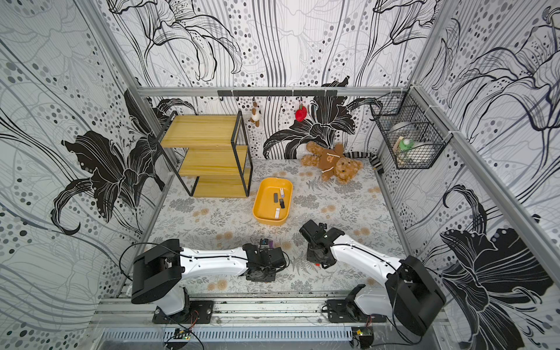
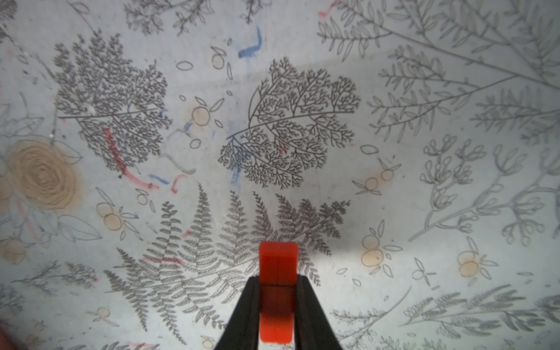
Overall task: Put the usb flash drive into the storage box
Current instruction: Pick up the USB flash from the center of the board, then place the USB flash in the storage box.
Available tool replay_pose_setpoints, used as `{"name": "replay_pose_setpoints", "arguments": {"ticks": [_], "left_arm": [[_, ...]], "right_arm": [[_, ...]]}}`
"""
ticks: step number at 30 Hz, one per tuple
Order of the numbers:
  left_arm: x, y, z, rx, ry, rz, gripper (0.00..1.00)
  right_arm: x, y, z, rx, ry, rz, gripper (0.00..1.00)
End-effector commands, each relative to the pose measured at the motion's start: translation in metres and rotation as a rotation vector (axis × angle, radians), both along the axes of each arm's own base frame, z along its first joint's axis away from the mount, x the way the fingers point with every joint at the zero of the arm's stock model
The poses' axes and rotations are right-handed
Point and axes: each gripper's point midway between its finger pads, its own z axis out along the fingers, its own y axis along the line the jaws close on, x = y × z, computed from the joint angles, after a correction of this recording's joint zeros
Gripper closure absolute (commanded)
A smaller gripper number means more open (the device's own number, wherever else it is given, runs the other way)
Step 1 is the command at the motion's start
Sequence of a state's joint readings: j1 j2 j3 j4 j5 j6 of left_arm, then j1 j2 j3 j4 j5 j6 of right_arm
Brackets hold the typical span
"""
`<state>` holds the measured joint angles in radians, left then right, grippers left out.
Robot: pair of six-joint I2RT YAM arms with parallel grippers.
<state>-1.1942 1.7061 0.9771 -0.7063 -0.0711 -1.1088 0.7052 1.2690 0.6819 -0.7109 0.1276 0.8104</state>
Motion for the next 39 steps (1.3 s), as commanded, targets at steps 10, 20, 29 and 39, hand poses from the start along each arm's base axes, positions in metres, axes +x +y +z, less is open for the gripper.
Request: {"name": "replay_pose_setpoints", "arguments": {"ticks": [10, 20, 29, 39], "left_arm": [[-0.003, 0.006, -0.012, 0.046, 0.011, -0.035, 1.0], [0.069, 0.021, 0.08, -0.002, -0.126, 0.014, 1.0], [0.153, 0.066, 0.137, 0.003, -0.199, 0.081, 1.0], [0.198, 0.078, 0.166, -0.041, -0.232, 0.117, 1.0]], "right_arm": [[0.016, 0.007, 0.019, -0.004, -0.051, 0.053, 1.0], [0.074, 0.041, 0.08, -0.013, -0.162, 0.119, 1.0], [0.152, 0.092, 0.12, 0.017, -0.227, 0.195, 1.0], [0.224, 0.157, 0.106, 0.065, -0.219, 0.286, 1.0]]}}
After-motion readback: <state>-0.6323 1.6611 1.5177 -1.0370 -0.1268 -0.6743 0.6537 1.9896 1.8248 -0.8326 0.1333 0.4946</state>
